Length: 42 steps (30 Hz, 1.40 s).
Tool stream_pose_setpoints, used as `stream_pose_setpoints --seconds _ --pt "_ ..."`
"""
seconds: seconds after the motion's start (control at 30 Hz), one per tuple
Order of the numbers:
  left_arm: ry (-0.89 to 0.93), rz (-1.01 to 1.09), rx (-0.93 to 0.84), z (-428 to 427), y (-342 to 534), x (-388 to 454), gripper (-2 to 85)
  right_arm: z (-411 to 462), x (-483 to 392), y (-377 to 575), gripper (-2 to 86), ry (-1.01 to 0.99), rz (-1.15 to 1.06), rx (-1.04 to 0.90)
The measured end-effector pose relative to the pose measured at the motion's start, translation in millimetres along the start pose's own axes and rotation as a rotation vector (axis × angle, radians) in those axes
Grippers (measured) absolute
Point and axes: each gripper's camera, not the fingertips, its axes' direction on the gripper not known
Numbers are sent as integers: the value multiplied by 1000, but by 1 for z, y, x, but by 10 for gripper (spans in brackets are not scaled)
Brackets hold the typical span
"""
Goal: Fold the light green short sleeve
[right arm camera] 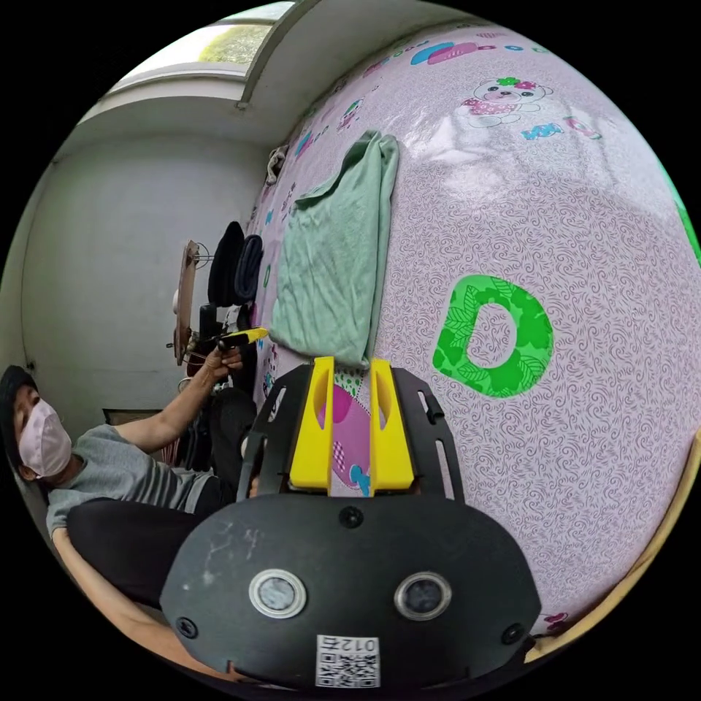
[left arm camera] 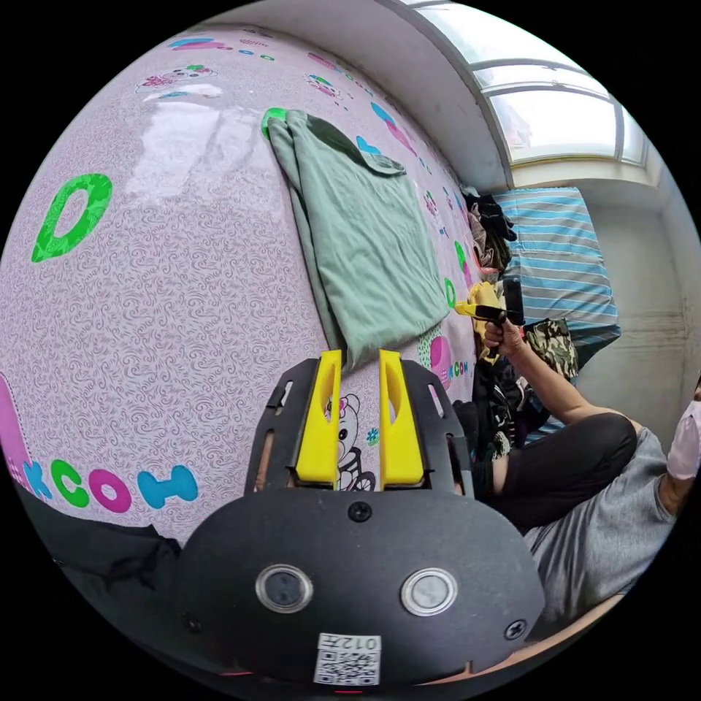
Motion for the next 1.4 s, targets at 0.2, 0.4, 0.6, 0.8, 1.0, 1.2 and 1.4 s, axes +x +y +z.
stream_pose_setpoints --seconds 0.2,0.4,0.6,0.8,1.0,1.2,1.4 --pt "-77 60 44 19 2 20 78 -13 11 9 80 67 -25 17" --pt "-140 91 28 31 -10 34 57 -32 35 10 74 34 -32 -4" --pt "-179 56 -6 42 -20 32 22 -44 47 10 44 29 -59 -18" --pt "-156 58 -77 36 -27 26 11 -62 55 12 -3 97 -59 -98" --pt "-110 138 -352 45 -18 37 11 -77 82 39 -6 -49 2 -301" --pt "-139 268 -660 74 16 55 28 -41 108 88 -1 -164 38 -603" --pt "-297 163 -324 10 -2 39 48 -74 118 74 33 7 -3 -450"
